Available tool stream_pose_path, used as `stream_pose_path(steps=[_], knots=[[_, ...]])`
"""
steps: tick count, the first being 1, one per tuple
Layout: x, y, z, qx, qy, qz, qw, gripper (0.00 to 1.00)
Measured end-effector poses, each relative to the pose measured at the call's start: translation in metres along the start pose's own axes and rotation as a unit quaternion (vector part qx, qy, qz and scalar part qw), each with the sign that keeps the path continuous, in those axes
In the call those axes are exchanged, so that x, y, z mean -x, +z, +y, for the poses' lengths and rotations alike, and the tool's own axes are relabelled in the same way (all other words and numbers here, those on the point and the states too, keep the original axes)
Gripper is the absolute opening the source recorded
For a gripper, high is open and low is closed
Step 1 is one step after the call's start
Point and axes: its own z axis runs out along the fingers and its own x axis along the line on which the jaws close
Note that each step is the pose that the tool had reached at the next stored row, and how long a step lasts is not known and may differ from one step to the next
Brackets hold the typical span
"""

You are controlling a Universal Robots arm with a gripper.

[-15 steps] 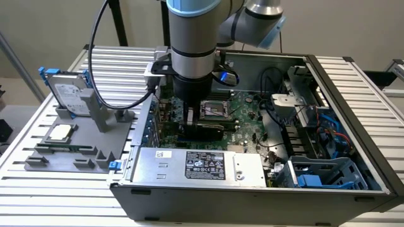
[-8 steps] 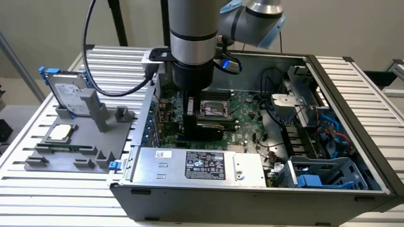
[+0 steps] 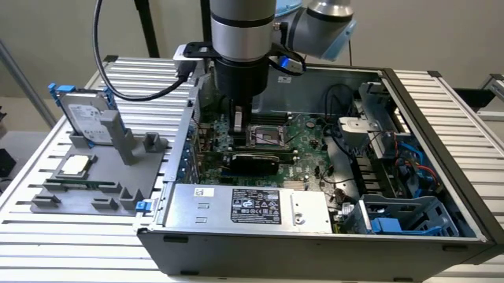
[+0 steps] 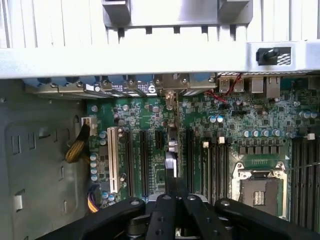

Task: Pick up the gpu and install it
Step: 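Insert the gpu into the slot, then press down on the gpu until it lock into place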

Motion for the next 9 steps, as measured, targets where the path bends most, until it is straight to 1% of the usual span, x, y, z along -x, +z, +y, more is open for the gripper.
stream_pose_path(steps=[9], knots=[[0.0000, -0.0002, 0.0000, 0.0000, 0.000, -0.0002, 1.0000, 0.00]])
